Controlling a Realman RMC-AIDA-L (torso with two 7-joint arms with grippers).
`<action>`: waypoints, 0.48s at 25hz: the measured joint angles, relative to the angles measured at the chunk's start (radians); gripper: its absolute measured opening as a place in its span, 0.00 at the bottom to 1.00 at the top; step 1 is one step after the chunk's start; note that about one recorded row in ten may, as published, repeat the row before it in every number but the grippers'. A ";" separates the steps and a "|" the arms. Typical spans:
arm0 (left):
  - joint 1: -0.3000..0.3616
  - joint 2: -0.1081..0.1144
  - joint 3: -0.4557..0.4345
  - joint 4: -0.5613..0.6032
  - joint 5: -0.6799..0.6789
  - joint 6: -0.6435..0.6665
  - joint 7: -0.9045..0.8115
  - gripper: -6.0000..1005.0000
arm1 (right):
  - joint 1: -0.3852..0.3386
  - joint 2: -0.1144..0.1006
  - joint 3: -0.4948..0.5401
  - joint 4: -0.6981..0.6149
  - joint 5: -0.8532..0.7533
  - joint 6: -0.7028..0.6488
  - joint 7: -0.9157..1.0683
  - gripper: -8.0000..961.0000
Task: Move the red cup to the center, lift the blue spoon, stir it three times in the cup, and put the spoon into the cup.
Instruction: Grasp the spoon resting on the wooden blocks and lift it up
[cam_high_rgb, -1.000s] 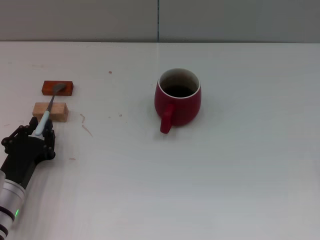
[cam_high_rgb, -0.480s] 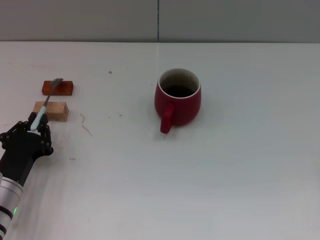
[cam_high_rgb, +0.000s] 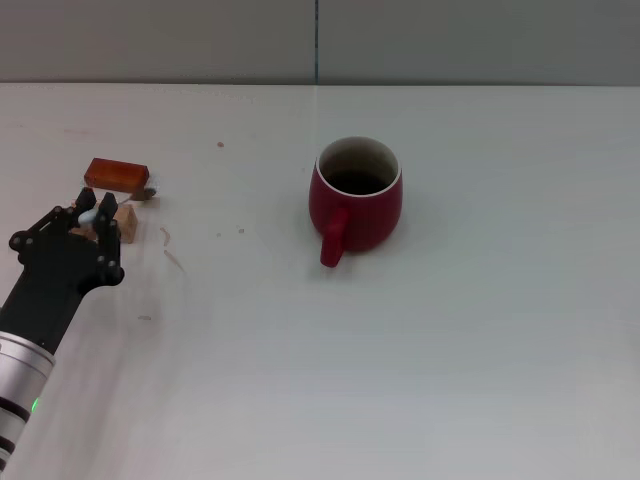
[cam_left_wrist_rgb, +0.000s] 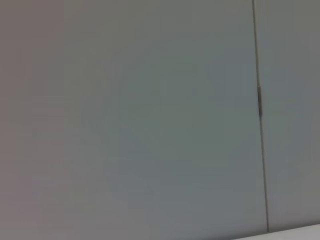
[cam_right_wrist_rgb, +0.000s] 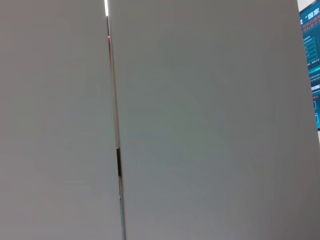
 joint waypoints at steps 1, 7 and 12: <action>-0.005 0.010 -0.002 -0.012 0.003 -0.009 0.000 0.18 | 0.000 0.000 0.000 0.000 0.000 0.000 0.000 0.81; -0.010 0.009 -0.004 -0.004 0.003 -0.022 -0.003 0.18 | 0.001 0.000 0.000 0.000 0.000 0.000 0.001 0.81; -0.010 0.007 -0.003 -0.004 0.003 -0.012 0.000 0.17 | 0.002 0.000 -0.001 0.000 0.000 0.000 0.001 0.81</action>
